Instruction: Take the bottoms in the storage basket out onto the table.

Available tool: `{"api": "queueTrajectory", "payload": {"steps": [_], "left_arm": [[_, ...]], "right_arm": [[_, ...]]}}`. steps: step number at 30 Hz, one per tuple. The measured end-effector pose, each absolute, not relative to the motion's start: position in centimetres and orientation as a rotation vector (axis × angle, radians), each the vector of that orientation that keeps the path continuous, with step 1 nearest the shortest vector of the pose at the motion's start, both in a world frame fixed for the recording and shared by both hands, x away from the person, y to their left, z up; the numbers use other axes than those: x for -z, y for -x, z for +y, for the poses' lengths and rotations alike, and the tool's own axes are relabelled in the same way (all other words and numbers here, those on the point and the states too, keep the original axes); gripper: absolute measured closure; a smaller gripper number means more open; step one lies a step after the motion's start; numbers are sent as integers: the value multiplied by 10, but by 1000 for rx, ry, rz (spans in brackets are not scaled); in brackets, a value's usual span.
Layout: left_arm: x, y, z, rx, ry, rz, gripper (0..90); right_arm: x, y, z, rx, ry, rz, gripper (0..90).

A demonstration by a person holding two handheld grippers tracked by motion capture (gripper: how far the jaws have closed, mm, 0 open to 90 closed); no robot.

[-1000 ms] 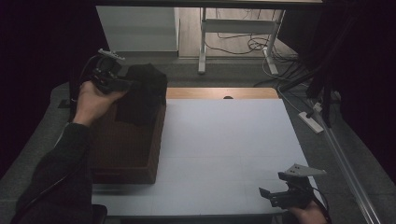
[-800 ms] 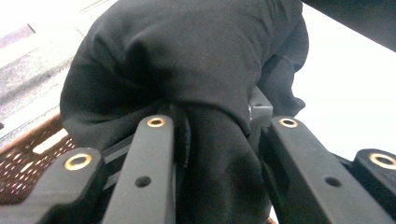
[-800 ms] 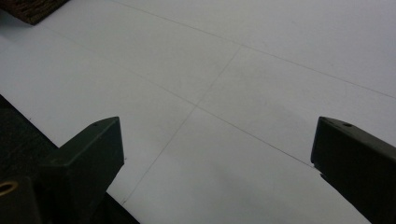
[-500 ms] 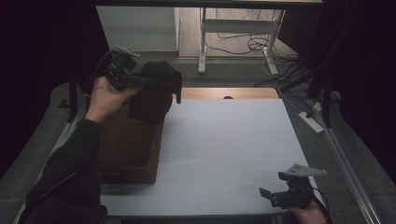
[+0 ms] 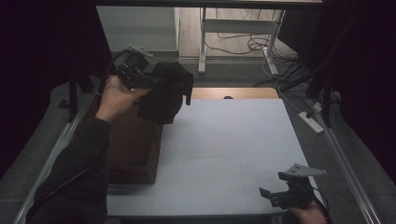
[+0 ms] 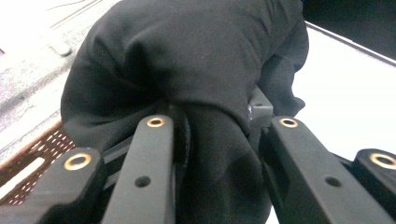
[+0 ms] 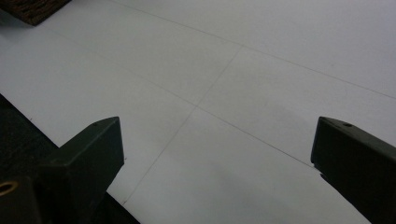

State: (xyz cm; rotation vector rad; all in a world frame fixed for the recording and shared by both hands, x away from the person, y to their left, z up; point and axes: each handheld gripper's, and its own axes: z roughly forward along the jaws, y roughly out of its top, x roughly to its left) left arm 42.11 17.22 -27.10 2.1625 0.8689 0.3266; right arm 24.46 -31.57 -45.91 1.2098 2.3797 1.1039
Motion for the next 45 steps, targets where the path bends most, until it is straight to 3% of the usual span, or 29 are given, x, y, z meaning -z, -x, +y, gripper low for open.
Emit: {"api": "queueTrajectory", "payload": {"steps": [45], "left_arm": [[290, -422, 77, -234, -2218, 672, 713]], "right_arm": [[459, -244, -317, -1116, -1217, 2370, 26]]}}
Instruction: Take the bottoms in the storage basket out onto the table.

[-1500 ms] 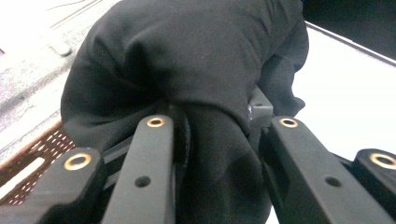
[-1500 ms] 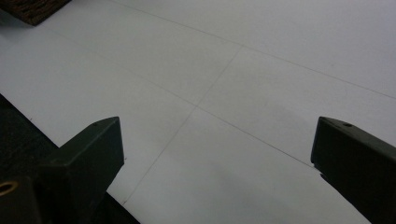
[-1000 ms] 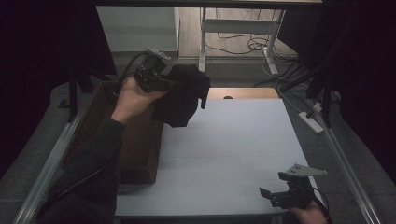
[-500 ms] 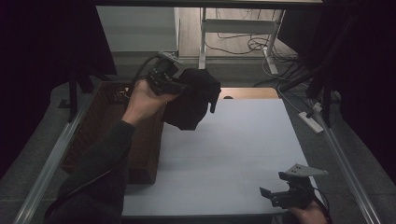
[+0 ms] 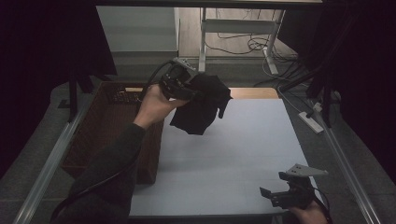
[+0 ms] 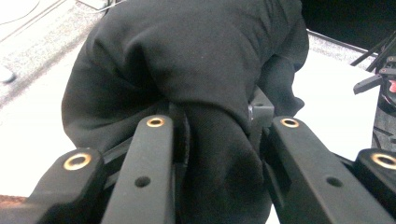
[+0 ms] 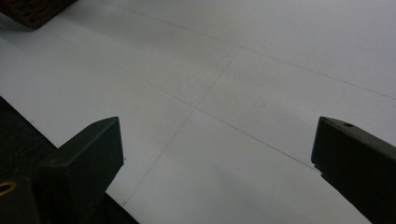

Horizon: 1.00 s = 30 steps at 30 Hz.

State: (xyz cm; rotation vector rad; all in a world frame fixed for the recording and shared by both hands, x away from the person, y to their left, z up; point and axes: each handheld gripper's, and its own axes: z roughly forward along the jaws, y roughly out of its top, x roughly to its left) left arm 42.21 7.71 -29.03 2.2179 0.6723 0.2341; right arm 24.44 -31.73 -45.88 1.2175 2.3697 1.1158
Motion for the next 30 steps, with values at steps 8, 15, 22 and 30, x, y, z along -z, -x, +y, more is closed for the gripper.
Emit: {"api": "queueTrajectory", "payload": {"steps": [8, 15, 22, 30], "left_arm": [[305, -423, 64, -218, -2231, 661, 712], [317, -425, 58, -202, -2240, 663, 711], [337, -427, 51, -168, -2265, 676, 711], [361, -431, 44, -139, -2283, 708, 709]], "right_arm": [[459, -245, -318, -1116, -1225, 2363, 19], [459, -245, -318, -1120, -1227, 2361, 17], [459, -245, -318, -1113, -1224, 2366, 17], [459, -245, -317, -1108, -1228, 2365, 17]]}}
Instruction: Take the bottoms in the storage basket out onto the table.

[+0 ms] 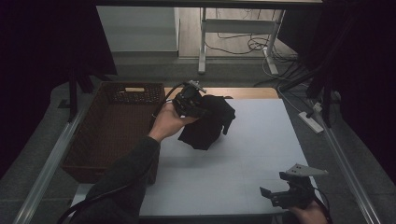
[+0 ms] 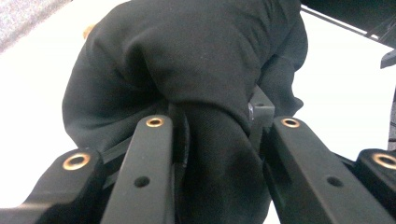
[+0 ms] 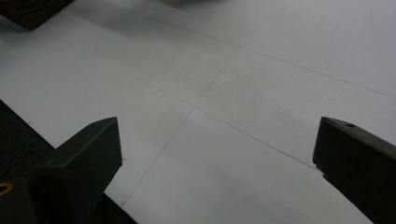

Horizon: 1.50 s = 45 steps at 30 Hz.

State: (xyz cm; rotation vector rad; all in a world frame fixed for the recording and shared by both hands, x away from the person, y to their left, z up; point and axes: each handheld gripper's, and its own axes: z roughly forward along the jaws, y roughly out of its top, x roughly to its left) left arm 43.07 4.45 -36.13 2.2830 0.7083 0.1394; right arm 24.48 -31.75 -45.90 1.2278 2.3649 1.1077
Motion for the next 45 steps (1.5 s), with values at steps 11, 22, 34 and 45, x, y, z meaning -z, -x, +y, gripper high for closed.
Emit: {"api": "queueTrajectory", "payload": {"steps": [11, 22, 34, 45], "left_arm": [[391, -437, 34, -126, -2313, 784, 705], [416, -442, 28, -109, -2313, 873, 699], [449, -446, 22, -86, -2329, 945, 693], [477, -443, 13, -84, -2363, 935, 674]], "right_arm": [[459, -245, -317, -1103, -1222, 2373, 17], [459, -245, -317, -1103, -1223, 2377, 17], [459, -245, -317, -1108, -1223, 2379, 17], [459, -245, -317, -1109, -1220, 2383, 18]]}}
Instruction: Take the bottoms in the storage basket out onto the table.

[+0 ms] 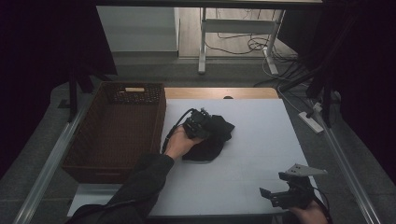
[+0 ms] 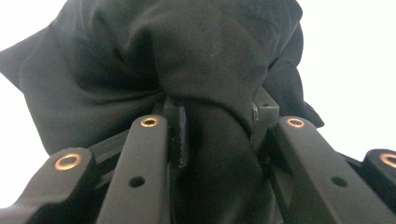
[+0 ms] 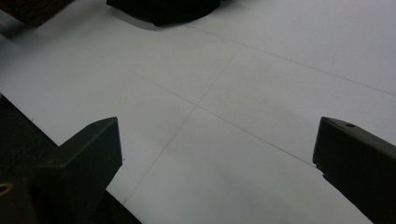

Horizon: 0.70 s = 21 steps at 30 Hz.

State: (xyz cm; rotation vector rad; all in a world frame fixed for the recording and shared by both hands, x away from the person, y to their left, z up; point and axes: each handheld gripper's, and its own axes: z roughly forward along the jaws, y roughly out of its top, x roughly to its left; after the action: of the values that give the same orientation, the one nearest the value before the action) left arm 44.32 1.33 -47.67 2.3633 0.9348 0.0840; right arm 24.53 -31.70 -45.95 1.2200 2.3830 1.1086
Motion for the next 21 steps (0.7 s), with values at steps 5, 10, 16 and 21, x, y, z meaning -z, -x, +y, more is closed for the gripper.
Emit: {"api": "queueTrajectory", "payload": {"steps": [5, 10, 16, 21], "left_arm": [[488, -444, 13, -85, -2390, 936, 657], [500, -443, 12, -65, -2395, 933, 631], [519, -441, 20, -50, -2330, 917, 561], [521, -440, 22, -59, -2318, 900, 530]], "right_arm": [[460, -245, -317, -1107, -1216, 2387, 18], [460, -245, -316, -1103, -1214, 2388, 18], [460, -245, -316, -1096, -1208, 2398, 18], [460, -245, -315, -1093, -1204, 2401, 18]]}}
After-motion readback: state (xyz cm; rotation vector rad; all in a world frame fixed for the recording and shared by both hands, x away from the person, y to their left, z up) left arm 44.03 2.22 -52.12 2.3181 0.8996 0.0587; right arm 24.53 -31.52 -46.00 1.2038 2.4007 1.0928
